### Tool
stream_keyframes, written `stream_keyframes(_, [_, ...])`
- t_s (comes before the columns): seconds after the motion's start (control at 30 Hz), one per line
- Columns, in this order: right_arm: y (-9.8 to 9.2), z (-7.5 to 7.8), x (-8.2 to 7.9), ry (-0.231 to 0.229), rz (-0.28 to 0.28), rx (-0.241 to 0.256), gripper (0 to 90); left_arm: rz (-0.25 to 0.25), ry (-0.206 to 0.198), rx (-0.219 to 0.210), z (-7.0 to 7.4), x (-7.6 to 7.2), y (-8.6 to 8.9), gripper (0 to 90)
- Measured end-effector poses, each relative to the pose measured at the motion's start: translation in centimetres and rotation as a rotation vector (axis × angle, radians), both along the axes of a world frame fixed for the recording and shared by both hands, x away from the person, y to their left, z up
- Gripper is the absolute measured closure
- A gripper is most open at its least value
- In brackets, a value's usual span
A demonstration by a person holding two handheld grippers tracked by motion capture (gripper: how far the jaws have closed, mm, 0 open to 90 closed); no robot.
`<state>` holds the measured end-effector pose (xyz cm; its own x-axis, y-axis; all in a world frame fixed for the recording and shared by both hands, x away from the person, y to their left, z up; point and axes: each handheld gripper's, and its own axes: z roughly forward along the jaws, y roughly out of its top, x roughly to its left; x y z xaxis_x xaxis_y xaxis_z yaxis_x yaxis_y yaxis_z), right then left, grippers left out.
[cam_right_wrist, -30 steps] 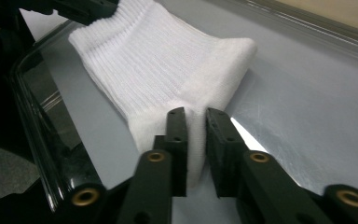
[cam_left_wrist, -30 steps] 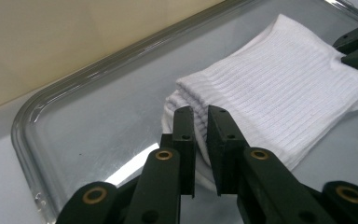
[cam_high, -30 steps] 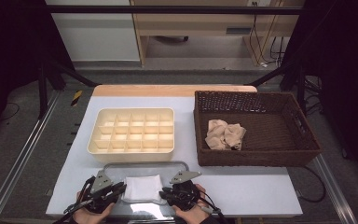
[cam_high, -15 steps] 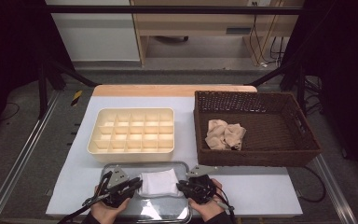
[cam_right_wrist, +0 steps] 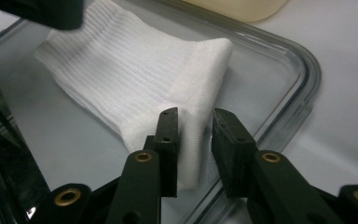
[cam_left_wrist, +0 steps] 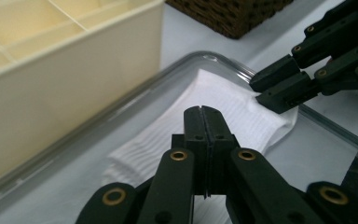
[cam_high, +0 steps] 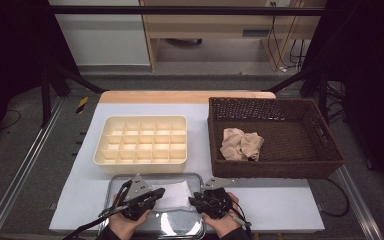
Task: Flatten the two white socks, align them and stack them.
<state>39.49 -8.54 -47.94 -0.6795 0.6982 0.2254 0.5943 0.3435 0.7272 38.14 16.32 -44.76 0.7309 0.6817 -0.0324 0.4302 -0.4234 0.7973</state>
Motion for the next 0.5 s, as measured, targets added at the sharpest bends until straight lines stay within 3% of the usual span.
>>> stream_keyframes(0.2, [0.0,-0.2,0.3,0.044,0.001,0.039,82.0,-0.008,0.040,0.045,-1.6,0.6,-1.2,89.6])
stream_keyframes(0.3, [0.0,0.2,0.4,0.051,0.008,0.026,84.2,-0.012,0.055,0.060,-2.1,0.7,-1.4,89.5])
stream_keyframes(0.37, [0.0,0.9,0.3,0.019,0.014,0.025,84.6,-0.011,0.058,0.062,-2.0,0.7,-1.4,89.6])
stream_keyframes(0.5, [0.4,3.1,-0.2,-0.068,0.054,0.097,84.8,-0.012,0.073,0.052,-2.0,0.9,-1.4,89.5])
